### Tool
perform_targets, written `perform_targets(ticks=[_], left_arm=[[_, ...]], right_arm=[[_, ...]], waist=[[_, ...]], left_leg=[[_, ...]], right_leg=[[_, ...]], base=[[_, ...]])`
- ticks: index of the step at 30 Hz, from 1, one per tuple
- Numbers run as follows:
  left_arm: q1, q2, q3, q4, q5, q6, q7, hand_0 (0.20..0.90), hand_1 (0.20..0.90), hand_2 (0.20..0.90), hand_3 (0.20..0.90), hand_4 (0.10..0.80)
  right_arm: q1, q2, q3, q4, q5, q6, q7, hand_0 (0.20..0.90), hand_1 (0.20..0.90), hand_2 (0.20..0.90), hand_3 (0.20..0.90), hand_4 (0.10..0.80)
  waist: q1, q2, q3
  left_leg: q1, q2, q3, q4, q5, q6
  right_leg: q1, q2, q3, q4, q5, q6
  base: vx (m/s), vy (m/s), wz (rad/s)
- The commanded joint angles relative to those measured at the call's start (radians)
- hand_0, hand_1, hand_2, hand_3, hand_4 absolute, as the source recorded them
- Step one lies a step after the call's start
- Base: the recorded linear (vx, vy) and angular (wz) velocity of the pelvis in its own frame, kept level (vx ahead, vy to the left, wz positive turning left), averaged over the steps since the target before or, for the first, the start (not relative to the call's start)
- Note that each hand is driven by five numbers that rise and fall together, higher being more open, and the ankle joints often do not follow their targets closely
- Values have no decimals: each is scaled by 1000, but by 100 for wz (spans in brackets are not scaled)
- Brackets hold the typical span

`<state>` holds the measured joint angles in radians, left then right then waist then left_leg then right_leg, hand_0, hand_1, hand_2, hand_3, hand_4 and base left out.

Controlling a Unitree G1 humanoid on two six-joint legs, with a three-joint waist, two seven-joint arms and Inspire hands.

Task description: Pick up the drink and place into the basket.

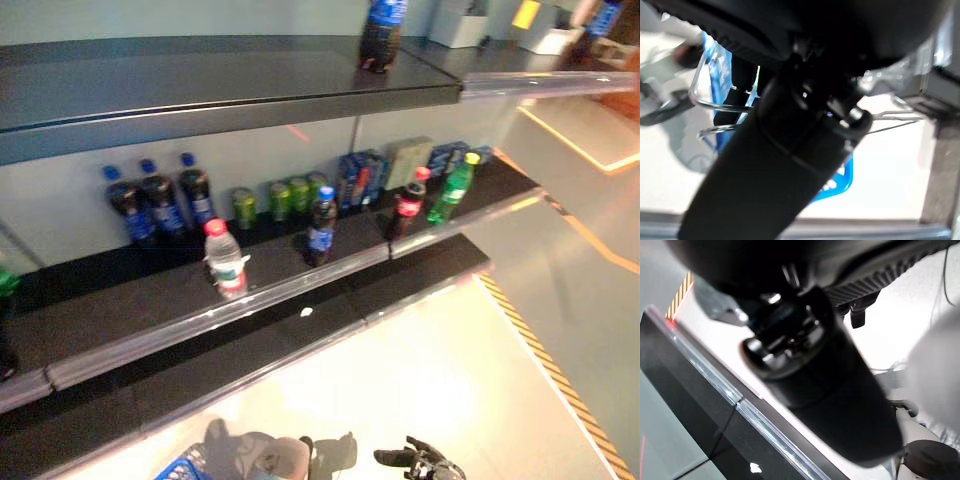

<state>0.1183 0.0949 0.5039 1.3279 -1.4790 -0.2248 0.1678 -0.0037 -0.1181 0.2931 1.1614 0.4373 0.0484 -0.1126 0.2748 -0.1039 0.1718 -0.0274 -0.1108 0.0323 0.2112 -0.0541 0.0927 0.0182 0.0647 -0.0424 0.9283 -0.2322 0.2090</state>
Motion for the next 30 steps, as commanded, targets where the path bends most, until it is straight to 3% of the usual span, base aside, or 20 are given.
perform_targets(ticks=[1, 2, 4, 5, 7, 9, 10, 11, 12, 14, 16, 17, 19, 20, 22, 23, 28, 30], left_arm=[[5, 158, -32, -35, -8, -155, -21, 300, 300, 300, 200, 100], [-6, 160, -45, -39, -22, -158, -14, 300, 300, 300, 200, 100], [-27, 165, -60, -40, -36, -159, -15, 300, 300, 300, 200, 100], [-32, 169, -66, -41, -35, -155, -16, 300, 300, 300, 200, 100], [-49, 180, -88, -55, -33, -154, -5, 300, 300, 300, 200, 100], [-53, 182, -104, -84, -33, -154, 7, 300, 300, 300, 200, 100], [-50, 178, -122, -107, -40, -159, 13, 300, 300, 300, 200, 100], [-48, 173, -127, -118, -41, -165, 11, 300, 300, 300, 200, 100], [-46, 163, -135, -127, -44, -177, 6, 300, 300, 300, 200, 100], [-43, 149, -146, -133, -36, -188, -1, 300, 300, 300, 200, 100], [-45, 121, -151, -153, -3, -200, -2, 300, 300, 300, 200, 100], [-40, 108, -144, -159, 18, -195, -15, 300, 300, 300, 200, 100], [-27, 93, -157, -175, 48, -178, -42, 300, 300, 300, 200, 100], [-24, 91, -166, -183, 49, -175, -35, 300, 300, 300, 200, 100], [-6, 83, -178, -198, 42, -173, -21, 300, 300, 300, 200, 100], [-4, 83, -171, -193, 42, -171, -19, 300, 300, 300, 200, 100], [-11, 90, -121, -137, 91, -161, -48, 300, 300, 300, 200, 100], [-16, 97, -112, -126, 91, -159, -46, 300, 300, 300, 200, 100]], right_arm=[[4, -36, -27, -36, -11, -44, -4, 900, 900, 900, 900, 800], [2, -40, -31, -26, -4, -51, -1, 900, 900, 900, 900, 800], [-12, -49, -41, -12, 11, -59, 2, 900, 900, 900, 900, 800], [-17, -54, -43, -11, 19, -59, 1, 900, 900, 900, 900, 800], [-21, -63, -47, -12, 37, -68, -3, 900, 900, 900, 900, 800], [-25, -62, -46, -18, 40, -71, -11, 900, 900, 900, 900, 800], [-29, -61, -41, -31, 40, -57, -19, 900, 900, 900, 900, 800], [-32, -61, -37, -37, 40, -48, -21, 900, 900, 900, 900, 800], [-37, -64, -29, -46, 52, -28, -17, 900, 900, 900, 900, 800], [-38, -67, -27, -57, 64, 11, -13, 900, 900, 900, 900, 800], [-25, -81, -23, -79, 58, 25, -2, 900, 900, 900, 900, 800], [-16, -89, -22, -87, 70, 16, 3, 900, 900, 900, 900, 800], [1, -102, -36, -110, 113, 10, -19, 900, 900, 900, 900, 800], [3, -106, -40, -113, 116, 8, -21, 900, 900, 900, 900, 800], [-17, -119, -42, -99, 119, -2, -20, 900, 900, 900, 900, 800], [-25, -119, -44, -91, 121, -3, -21, 900, 900, 900, 900, 800], [-42, -91, -53, -45, 142, -36, -38, 900, 900, 900, 900, 800], [-45, -83, -49, -46, 140, -45, -37, 900, 900, 900, 900, 800]], waist=[[-52, 30, -35], [-61, 40, -32], [-75, 55, -17], [-87, 53, -7], [-132, 36, 18], [-149, 35, 30], [-154, 40, 33], [-153, 43, 32], [-152, 38, 25], [-155, 32, 17], [-149, 13, 9], [-135, 0, 17], [-120, -13, 37], [-115, -12, 41], [-87, 16, 55], [-83, 22, 53], [-43, 62, 50], [-34, 62, 51]], left_leg=[[-8, -50, -89, -102, 24, 17], [4, -38, -105, -99, 17, 16], [45, -15, -139, -99, -9, 5], [69, -13, -156, -104, -27, 1], [133, 14, -208, -99, -100, -29], [167, 56, -232, -102, -133, -56], [197, 102, -240, -106, -153, -80], [210, 127, -240, -109, -159, -97], [212, 160, -231, -102, -157, -119], [215, 199, -214, -88, -153, -144], [177, 252, -157, -27, -94, -170], [113, 261, -120, 50, -30, -173], [-6, 243, -13, 155, 6, -152], [-23, 229, 6, 158, 4, -146], [-46, 127, 38, 110, -28, -122], [-48, 102, 52, 74, -20, -116], [-115, 33, 150, -69, 84, -116], [-135, 29, 172, -58, 86, -110]], right_leg=[[25, -12, -66, -195, 369, -20], [-13, -71, -88, -230, 330, -40], [-114, -180, -119, -381, 340, -64], [-137, -212, -123, -455, 350, -64], [-187, -309, -53, -727, 428, -41], [-197, -342, -21, -833, 460, -21], [-191, -345, -20, -826, 459, -12], [-186, -345, -23, -813, 440, -8], [-162, -325, -28, -802, 383, -5], [-142, -305, -46, -785, 334, -15], [-105, -274, -96, -778, 285, -51], [-67, -269, -136, -800, 279, -66], [-11, -259, -230, -835, 270, -98], [-1, -257, -251, -840, 267, -103], [27, -214, -283, -844, 249, -111], [29, -199, -289, -845, 246, -114], [88, -92, -315, -834, 169, -147], [94, -81, -325, -810, 142, -156]], base=[[366, -280, -1], [313, -296, 4], [271, -369, -3], [423, -572, 1], [463, -669, 38], [337, -598, 85], [280, -614, 92], [211, -600, 88], [153, -461, 56], [136, -431, 42], [116, -570, 53], [54, -608, 57], [-1, -498, 62], [14, -338, 101], [86, -269, 84], [162, -206, 35], [225, -187, 44], [187, -138, 35]])
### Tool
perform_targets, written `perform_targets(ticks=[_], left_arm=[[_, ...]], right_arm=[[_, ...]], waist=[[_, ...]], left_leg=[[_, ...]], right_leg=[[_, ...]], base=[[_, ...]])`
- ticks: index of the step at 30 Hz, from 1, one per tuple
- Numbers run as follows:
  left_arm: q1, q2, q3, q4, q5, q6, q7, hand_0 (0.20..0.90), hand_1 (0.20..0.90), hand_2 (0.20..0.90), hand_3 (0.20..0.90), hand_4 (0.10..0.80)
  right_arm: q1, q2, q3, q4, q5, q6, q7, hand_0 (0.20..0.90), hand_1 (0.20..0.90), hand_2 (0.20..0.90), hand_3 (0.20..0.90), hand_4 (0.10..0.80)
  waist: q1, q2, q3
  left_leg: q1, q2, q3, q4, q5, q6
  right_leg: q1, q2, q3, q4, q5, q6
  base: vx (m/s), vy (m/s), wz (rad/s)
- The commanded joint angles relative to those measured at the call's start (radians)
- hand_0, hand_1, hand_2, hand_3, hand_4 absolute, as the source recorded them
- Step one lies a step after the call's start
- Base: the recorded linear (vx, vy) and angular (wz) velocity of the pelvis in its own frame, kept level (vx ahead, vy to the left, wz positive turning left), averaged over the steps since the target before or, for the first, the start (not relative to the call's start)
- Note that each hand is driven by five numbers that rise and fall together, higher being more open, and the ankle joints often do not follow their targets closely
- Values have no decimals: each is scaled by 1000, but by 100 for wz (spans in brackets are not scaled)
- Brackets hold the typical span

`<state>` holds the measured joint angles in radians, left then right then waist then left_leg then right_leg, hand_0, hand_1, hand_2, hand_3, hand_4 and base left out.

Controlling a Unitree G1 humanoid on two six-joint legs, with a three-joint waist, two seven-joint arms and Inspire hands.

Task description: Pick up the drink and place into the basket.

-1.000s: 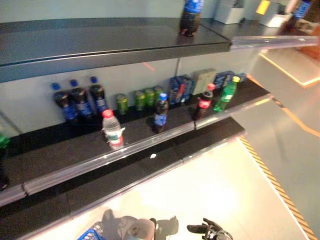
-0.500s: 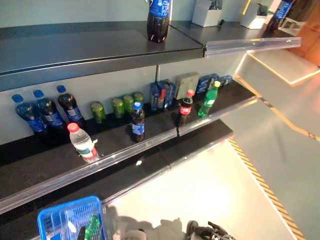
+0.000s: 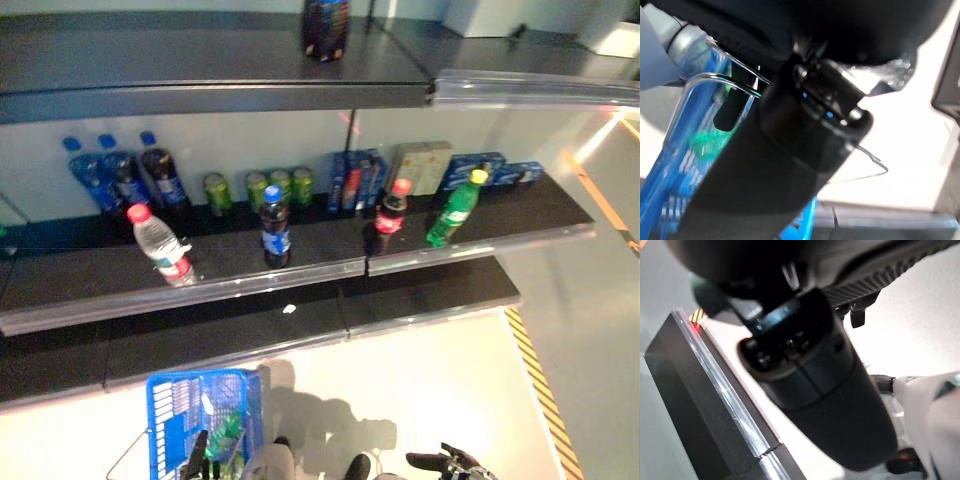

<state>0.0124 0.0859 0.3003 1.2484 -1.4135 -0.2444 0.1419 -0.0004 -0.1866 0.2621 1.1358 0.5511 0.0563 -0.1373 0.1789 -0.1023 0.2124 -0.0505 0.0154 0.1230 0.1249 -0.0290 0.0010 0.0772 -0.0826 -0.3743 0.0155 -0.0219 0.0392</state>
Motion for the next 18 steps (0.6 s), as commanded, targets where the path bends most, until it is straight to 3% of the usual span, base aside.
perform_targets(ticks=[1, 3, 5, 6, 7, 9, 10, 11, 13, 15, 16, 18], left_arm=[[86, 109, 98, -39, 14, -140, -10, 300, 300, 300, 200, 100], [81, 113, 123, -20, 6, -146, -3, 300, 300, 300, 200, 100], [74, 124, 135, -4, 13, -139, 4, 300, 300, 300, 200, 100], [69, 132, 136, 6, 24, -126, -6, 300, 300, 300, 200, 100], [68, 139, 130, 16, 31, -119, -22, 300, 300, 300, 200, 100], [68, 147, 114, 14, 3, -112, -30, 300, 300, 300, 200, 100], [63, 150, 106, 14, -7, -111, -36, 300, 300, 300, 200, 100], [54, 154, 82, 10, -21, -111, -36, 300, 300, 300, 200, 100], [18, 163, 25, -22, -42, -114, -3, 300, 300, 300, 200, 100], [-13, 168, -10, -55, -50, -118, 36, 300, 300, 300, 200, 100], [-21, 167, -14, -63, -46, -122, 42, 300, 300, 300, 200, 100], [-26, 166, -28, -92, -43, -129, 57, 300, 300, 300, 200, 100]], right_arm=[[-54, -8, -10, -24, 25, -51, -14, 900, 900, 900, 900, 800], [-62, 5, -1, -23, 22, -32, -20, 900, 900, 900, 900, 800], [-52, 22, -1, -22, 22, -23, -25, 900, 900, 900, 900, 800], [-41, 29, 1, -22, 19, -25, -28, 900, 900, 900, 900, 800], [-29, 31, 0, -17, 19, -32, -25, 900, 900, 900, 900, 800], [-18, 31, -7, -11, 12, -33, -23, 900, 900, 900, 900, 800], [-13, 32, -10, -6, 12, -37, -27, 900, 900, 900, 900, 800], [-13, 29, -15, 3, 13, -44, -25, 900, 900, 900, 900, 800], [-17, 27, -22, 33, 11, -85, -8, 900, 900, 900, 900, 800], [-29, 20, -18, 37, 24, -103, -5, 900, 900, 900, 900, 800], [-35, 17, -21, 35, 34, -103, -5, 900, 900, 900, 900, 800], [-44, 16, -23, 23, 26, -97, -5, 900, 900, 900, 900, 800]], waist=[[67, 57, 8], [79, 51, 2], [76, 39, -4], [70, 52, -12], [60, 63, -17], [47, 64, -19], [34, 54, -14], [19, 61, -14], [-11, 66, -3], [-37, 54, 12], [-54, 48, 16], [-75, 46, 21]], left_leg=[[-113, -102, 64, 46, 44, -2], [-107, -119, 10, 56, 29, 12], [-74, -127, 3, 38, 10, 56], [-44, -120, -43, 4, 18, 76], [-21, -108, -66, -11, 14, 85], [-7, -105, -84, -15, 7, 89], [6, -116, -99, -10, -5, 91], [11, -108, -113, -12, -6, 85], [33, -96, -155, -11, -26, 67], [53, -81, -178, 2, -66, 45], [70, -70, -193, 4, -89, 30], [95, -37, -211, 7, -120, 8]], right_leg=[[31, 70, 9, 140, -98, 5], [37, 78, 23, 213, -137, 3], [3, 52, 38, 398, -68, 63], [-38, 56, 67, 580, 16, 105], [-73, 50, 88, 678, 50, 124], [-100, 32, 122, 717, 63, 124], [-119, 5, 149, 685, 56, 119], [-142, 1, 157, 622, 51, 108], [-194, -80, 197, 452, 104, 110], [-215, -163, 227, 235, 156, 126], [-224, -184, 249, 100, 183, 141], [-237, -213, 290, 8, 236, 167]], base=[[214, -107, 46], [249, -85, 47], [286, -11, 18], [288, -2, 31], [231, -19, 49], [160, -86, 56], [154, -170, 56], [165, -276, 58], [156, -385, 72], [181, -469, 80], [217, -490, 65], [141, -459, 78]])
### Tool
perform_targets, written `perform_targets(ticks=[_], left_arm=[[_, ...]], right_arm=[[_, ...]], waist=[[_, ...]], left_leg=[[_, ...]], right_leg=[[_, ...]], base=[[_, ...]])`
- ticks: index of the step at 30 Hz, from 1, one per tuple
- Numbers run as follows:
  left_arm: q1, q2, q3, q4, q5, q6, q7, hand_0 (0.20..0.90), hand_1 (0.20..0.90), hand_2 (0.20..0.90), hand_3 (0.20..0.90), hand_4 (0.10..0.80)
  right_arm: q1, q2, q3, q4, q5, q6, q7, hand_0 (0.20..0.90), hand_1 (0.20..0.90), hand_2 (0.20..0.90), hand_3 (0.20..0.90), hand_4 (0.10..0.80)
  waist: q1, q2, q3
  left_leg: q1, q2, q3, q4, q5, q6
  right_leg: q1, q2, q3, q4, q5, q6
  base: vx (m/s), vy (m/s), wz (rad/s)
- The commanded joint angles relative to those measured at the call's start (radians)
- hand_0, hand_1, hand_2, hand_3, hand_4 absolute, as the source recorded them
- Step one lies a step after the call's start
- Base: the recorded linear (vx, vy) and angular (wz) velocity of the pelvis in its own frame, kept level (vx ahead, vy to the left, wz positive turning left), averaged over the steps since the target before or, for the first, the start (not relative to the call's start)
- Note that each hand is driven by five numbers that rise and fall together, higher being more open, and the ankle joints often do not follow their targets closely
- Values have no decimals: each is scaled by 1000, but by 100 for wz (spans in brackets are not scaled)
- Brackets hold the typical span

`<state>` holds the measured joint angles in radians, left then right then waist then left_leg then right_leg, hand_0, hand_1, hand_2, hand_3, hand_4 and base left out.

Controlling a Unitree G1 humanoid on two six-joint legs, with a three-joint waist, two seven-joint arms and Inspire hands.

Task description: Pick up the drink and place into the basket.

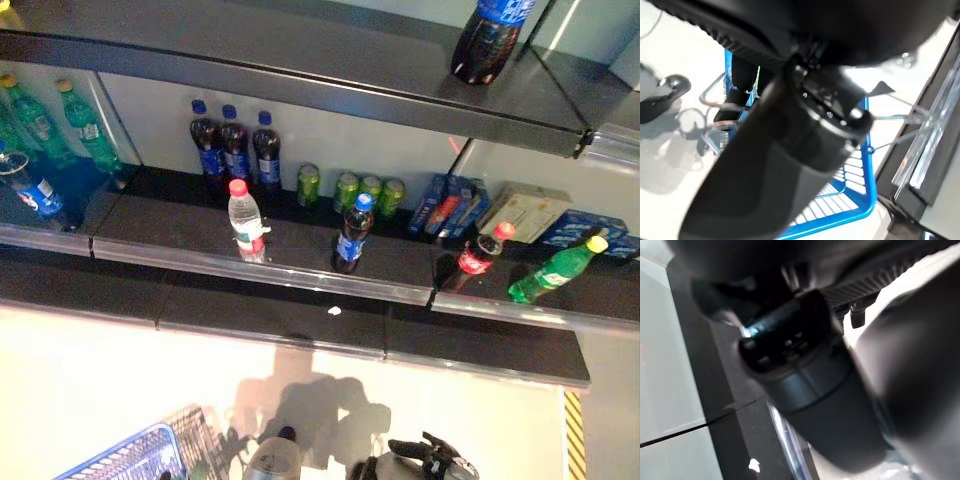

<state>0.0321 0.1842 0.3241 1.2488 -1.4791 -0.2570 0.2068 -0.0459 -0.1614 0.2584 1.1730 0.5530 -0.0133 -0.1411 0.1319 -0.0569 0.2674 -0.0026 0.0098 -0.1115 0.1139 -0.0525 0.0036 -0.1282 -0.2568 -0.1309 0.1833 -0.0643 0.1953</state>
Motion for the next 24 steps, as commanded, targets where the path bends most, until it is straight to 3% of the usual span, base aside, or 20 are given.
perform_targets(ticks=[1, 4, 8, 12, 16, 21, 24], left_arm=[[-46, 68, -66, -113, 13, -124, 3, 300, 300, 300, 200, 100], [-34, 42, -86, -135, -15, -171, 22, 300, 300, 300, 200, 100], [-3, 15, -42, -124, 42, -155, 12, 300, 300, 300, 200, 100], [-8, 1, -68, -134, 50, -109, 19, 300, 300, 300, 200, 100], [18, -19, -74, -124, 17, -117, 0, 300, 300, 300, 200, 100], [37, -12, -47, -131, 16, -109, -17, 300, 300, 300, 200, 100], [51, -4, -52, -159, 0, -110, -8, 300, 300, 300, 200, 100]], right_arm=[[-5, -11, -13, -23, 15, -19, 2, 900, 900, 900, 900, 800], [-8, -16, 11, -63, -19, 7, 12, 900, 900, 900, 900, 800], [-4, -43, 57, -143, -15, 41, 18, 900, 900, 900, 900, 800], [-17, -92, 73, -219, -46, -19, 41, 900, 900, 900, 900, 800], [0, -133, 61, -286, -76, -37, 69, 900, 900, 900, 900, 800], [48, -172, 62, -445, -164, -59, 84, 900, 900, 900, 900, 800], [93, -204, 83, -646, -201, -60, 62, 900, 900, 900, 900, 800]], waist=[[-33, -2, -31], [-23, -14, -46], [-7, -12, -58], [-28, 7, -40], [-68, 22, -42], [-108, 32, -57], [-136, 31, -70]], left_leg=[[60, -7, 19, 17, -109, -5], [59, 49, 22, 22, -90, -41], [25, 162, 60, -37, 42, -104], [-53, 215, 138, -73, 134, -130], [-27, 197, 141, -99, 139, -138], [23, 220, 182, -135, 148, -159], [51, 204, 197, -130, 114, -158]], right_leg=[[-33, -47, 63, -151, 285, 21], [35, -23, 28, -106, 207, 23], [90, 41, -37, -101, 123, -30], [66, 72, -95, -101, 97, -71], [42, 87, -88, -89, 89, -89], [60, 76, -80, -82, 78, -83], [76, 60, -69, -89, 84, -66]], base=[[47, -440, 88], [5, -421, 75], [-64, -337, 38], [-270, -159, 19], [-119, 52, 26], [32, 137, -4], [35, 121, -7]])
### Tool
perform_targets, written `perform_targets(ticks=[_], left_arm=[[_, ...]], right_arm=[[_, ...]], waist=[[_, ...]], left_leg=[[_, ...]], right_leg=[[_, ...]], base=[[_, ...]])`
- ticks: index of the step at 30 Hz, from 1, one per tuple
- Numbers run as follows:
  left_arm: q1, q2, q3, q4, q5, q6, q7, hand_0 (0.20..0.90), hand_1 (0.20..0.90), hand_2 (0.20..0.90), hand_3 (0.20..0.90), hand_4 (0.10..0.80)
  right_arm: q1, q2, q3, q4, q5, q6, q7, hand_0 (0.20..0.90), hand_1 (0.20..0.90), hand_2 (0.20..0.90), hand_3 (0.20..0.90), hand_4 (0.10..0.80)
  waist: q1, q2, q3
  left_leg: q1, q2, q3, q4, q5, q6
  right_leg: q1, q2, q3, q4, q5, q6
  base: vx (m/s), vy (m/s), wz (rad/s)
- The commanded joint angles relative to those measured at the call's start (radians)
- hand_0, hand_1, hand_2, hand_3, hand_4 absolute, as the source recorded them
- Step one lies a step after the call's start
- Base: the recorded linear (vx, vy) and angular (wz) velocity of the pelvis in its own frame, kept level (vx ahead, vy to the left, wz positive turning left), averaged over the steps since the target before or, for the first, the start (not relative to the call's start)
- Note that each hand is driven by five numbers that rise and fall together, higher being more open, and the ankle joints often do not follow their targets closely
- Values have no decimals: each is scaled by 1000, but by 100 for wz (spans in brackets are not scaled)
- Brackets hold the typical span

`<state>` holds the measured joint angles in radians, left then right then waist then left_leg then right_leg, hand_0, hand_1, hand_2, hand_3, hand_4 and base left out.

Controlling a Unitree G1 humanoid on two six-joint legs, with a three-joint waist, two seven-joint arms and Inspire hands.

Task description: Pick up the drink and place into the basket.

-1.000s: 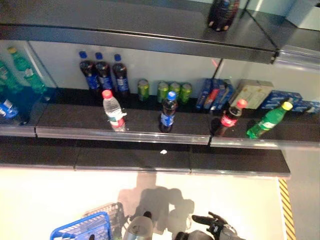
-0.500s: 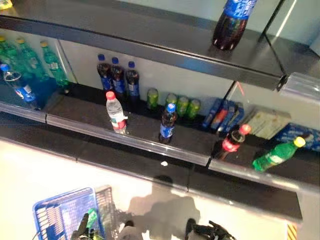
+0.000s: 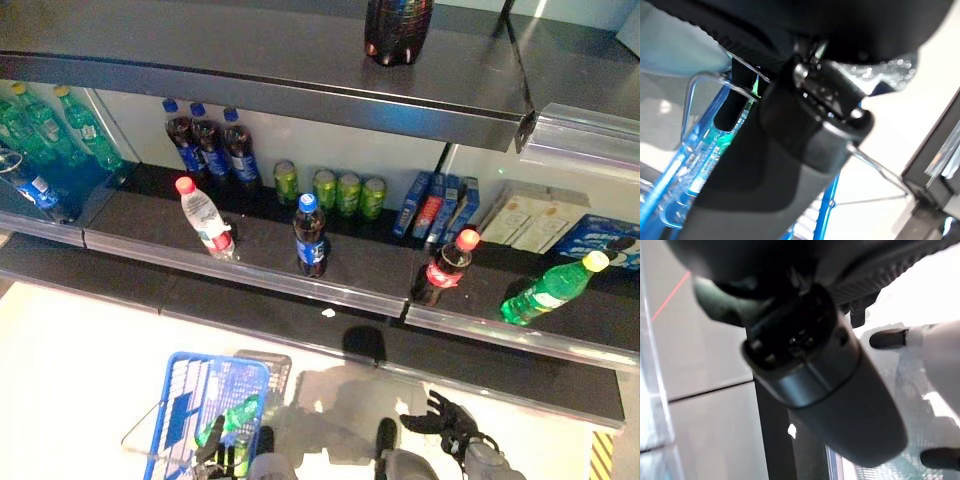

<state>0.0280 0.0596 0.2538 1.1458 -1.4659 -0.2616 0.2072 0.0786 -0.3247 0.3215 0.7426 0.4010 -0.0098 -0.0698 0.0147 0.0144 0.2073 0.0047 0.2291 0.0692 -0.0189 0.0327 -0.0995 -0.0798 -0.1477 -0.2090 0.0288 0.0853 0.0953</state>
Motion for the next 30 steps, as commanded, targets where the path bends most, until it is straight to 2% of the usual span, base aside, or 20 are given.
perform_targets(ticks=[1, 8, 11, 15, 21, 25, 30], left_arm=[[61, 123, 15, -66, -24, -108, -5, 300, 300, 300, 200, 100], [94, 143, 23, -99, -44, -106, 18, 300, 300, 300, 200, 100], [99, 148, 25, -99, -43, -104, 15, 300, 300, 300, 200, 100], [105, 157, 36, -110, -20, -93, 22, 300, 300, 300, 200, 100], [97, 172, 51, -83, -2, -88, 15, 300, 300, 300, 200, 100], [100, 177, 62, -67, 18, -85, -4, 300, 300, 300, 200, 100], [100, 172, 62, -58, 33, -86, -7, 300, 300, 300, 200, 100]], right_arm=[[-15, -57, 30, -285, -54, -50, -15, 900, 900, 900, 900, 800], [47, -147, 40, -567, -124, -64, 33, 900, 900, 900, 900, 800], [49, -182, 42, -633, -238, -85, 48, 900, 900, 900, 900, 800], [50, -256, 31, -795, -256, -88, 94, 900, 900, 900, 900, 800], [34, -338, -50, -984, -115, -130, 164, 900, 900, 900, 900, 800], [44, -367, -118, -1074, -19, -203, 231, 900, 900, 900, 900, 800], [27, -360, -187, -1154, 58, -265, 188, 900, 900, 900, 900, 800]], waist=[[-28, -41, -12], [-67, -51, -25], [-69, -58, -27], [-74, -73, -27], [-86, -87, -22], [-98, -89, -22], [-103, -84, -31]], left_leg=[[56, -19, 23, 2, 19, -53], [116, -31, 69, -14, -26, -37], [125, -34, 79, -15, -36, -33], [132, -34, 95, -1, -53, -25], [133, -31, 108, 49, -86, -15], [139, -29, 121, 70, -102, -11], [152, -33, 129, 75, -112, -8]], right_leg=[[32, -52, 15, 62, -64, 39], [59, -63, 48, 29, -47, 75], [64, -64, 55, 20, -43, 82], [68, -66, 61, 18, -44, 90], [66, -65, 77, 38, -54, 92], [70, -69, 88, 46, -59, 99], [84, -76, 94, 39, -58, 106]], base=[[53, 98, -1], [24, 44, -9], [-15, -1, -15], [-19, -16, -3], [-30, -15, -9], [-10, 12, -23], [26, 27, -4]])
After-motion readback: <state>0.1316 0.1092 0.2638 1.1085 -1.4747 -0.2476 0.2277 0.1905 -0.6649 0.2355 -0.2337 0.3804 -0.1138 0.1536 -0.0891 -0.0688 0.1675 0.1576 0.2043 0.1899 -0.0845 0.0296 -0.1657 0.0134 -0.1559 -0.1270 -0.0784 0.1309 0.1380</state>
